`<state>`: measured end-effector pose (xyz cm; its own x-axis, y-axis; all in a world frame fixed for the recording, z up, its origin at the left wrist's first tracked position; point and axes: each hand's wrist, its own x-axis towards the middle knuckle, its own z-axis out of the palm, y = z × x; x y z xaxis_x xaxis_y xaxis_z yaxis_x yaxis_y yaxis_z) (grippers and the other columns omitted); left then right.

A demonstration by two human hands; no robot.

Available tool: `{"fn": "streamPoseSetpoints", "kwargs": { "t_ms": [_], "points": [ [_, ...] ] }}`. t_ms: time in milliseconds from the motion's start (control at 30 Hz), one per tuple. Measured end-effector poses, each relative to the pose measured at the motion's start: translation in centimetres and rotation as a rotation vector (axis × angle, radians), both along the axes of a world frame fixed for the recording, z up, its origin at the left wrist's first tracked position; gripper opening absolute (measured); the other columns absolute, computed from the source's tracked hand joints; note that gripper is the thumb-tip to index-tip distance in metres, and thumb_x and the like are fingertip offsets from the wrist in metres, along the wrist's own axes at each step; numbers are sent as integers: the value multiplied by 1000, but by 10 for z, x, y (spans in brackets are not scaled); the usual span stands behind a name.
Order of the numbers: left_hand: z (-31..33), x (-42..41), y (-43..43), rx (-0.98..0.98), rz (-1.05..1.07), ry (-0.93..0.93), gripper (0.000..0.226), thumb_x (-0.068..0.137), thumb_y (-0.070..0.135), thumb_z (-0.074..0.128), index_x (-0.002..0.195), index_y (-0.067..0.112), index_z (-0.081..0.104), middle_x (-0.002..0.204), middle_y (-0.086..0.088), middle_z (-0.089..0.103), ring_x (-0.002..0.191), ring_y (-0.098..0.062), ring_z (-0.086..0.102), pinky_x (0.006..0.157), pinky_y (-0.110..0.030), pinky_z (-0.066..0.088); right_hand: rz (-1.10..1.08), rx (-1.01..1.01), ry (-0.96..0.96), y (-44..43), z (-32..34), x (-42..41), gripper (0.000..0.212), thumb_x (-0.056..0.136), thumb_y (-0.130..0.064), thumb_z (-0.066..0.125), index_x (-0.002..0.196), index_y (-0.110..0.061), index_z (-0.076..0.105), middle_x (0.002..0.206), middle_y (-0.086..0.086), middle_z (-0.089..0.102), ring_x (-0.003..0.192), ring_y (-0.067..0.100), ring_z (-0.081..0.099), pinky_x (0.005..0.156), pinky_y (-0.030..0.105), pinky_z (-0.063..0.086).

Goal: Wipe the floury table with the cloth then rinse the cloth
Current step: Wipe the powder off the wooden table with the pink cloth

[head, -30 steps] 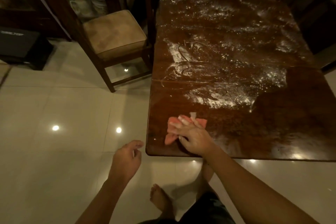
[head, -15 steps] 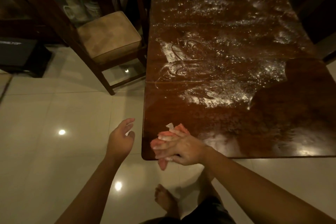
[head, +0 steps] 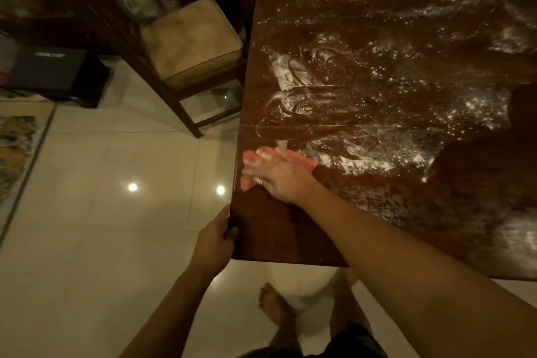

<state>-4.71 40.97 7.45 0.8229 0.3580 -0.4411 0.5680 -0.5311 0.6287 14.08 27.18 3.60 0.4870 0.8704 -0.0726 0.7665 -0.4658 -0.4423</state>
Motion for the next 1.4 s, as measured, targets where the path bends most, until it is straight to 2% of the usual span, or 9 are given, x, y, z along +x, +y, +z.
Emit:
{"fn": "streamPoseSetpoints", "kwargs": {
  "t_ms": [133,333,500,633,733,967,1067,1233,1400],
  "points": [
    [-1,-4,7,-208,106,-28,60,92,-6,50,141,29,51,128,5,65,117,-15,60,97,-33,49,-321,0,-5,40,13,-15,45,104,-31,39,149,-31,42,164,-5,28,155,24,11,124,53,3],
    [-5,-15,10,-916,693,-146,45,95,-12,37,121,10,66,118,-22,68,107,-32,68,86,-34,58,257,110,98,-16,-5,-68,40,102,-31,49,142,-34,53,160,-7,36,153,21,19,122,57,11],
    [12,14,-12,-130,258,-50,40,99,21,50,131,44,48,137,1,55,122,-21,56,97,-41,46,-46,107,58,-102,-8,-67,35,104,-41,46,137,-46,55,153,-27,39,151,5,19,122,53,15],
    [14,55,-61,357,-372,247,61,99,48,40,151,47,9,164,-11,-7,151,-32,-7,114,-66,-3,-219,-16,43,-173,1,-85,40,106,-45,38,146,-51,41,159,-28,27,153,5,13,123,50,15],
    [15,79,-106,348,-604,216,62,102,46,34,152,44,-1,162,-15,-20,148,-34,-21,114,-64,-10,-203,-125,-74,-241,3,-68,45,105,-45,37,149,-52,33,161,-24,23,153,10,15,123,48,12],
    [-7,109,-147,293,-793,311,73,101,53,33,147,47,-24,144,-10,-53,129,-42,-46,106,-70,-16,-1128,-200,-93,-287,-1,13,54,103,-42,25,153,-28,40,163,-1,29,150,33,25,120,58,9],
    [-15,111,-149,304,-807,371,76,98,62,30,134,56,-36,136,-3,-61,125,-38,-50,106,-70,-15,-906,-104,-209,-251,-9,0,55,105,-34,35,156,-13,31,164,13,25,151,40,19,117,63,20],
    [-15,112,-151,289,-790,379,77,94,67,34,124,65,-38,129,9,-65,126,-31,-52,107,-67,-18,-126,-107,-171,-264,-5,-12,55,107,-36,33,159,-35,17,168,-6,10,156,25,2,123,57,4],
    [-9,119,-153,234,-787,397,80,95,62,40,129,66,-33,133,11,-63,128,-31,-52,106,-67,-20,-652,28,-65,-307,-12,45,58,103,-21,50,152,-44,31,163,-15,24,154,16,13,122,58,13]
  ]
}}
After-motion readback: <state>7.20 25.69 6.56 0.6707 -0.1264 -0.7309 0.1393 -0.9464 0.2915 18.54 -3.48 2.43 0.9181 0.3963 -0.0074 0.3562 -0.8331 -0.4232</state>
